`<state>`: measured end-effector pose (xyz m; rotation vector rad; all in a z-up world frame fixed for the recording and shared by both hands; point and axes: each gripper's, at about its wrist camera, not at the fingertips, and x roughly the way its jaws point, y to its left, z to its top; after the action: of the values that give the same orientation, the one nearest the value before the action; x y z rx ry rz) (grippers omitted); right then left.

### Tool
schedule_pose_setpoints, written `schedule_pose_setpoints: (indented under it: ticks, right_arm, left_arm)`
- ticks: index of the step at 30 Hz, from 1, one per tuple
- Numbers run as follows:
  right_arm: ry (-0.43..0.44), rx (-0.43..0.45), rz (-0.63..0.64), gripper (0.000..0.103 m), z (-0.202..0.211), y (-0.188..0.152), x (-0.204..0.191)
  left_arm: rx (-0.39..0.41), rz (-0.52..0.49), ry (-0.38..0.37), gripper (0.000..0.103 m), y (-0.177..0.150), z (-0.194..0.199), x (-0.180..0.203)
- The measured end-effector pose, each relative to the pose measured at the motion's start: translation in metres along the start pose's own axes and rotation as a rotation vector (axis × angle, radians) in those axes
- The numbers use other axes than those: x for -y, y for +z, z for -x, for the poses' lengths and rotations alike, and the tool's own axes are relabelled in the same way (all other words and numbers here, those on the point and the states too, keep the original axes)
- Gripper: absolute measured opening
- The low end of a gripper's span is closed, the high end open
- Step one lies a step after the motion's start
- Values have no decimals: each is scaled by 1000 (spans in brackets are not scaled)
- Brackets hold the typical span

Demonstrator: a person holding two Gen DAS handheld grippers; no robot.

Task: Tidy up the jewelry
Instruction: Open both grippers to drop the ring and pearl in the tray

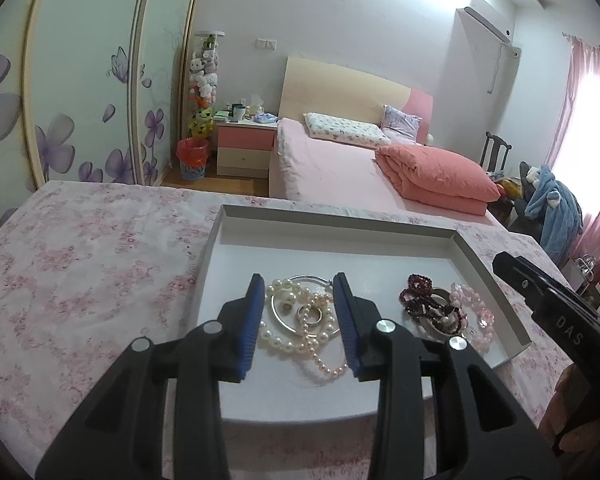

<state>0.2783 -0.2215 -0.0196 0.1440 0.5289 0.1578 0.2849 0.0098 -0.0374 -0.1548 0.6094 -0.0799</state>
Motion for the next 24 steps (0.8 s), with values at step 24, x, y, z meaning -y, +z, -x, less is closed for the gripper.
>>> schedule_pose_setpoints:
  ticks: [24]
  right_arm:
    - [19, 22, 34, 71, 105, -33, -7]
  left_arm:
    - [106, -40, 154, 70, -32, 132, -18]
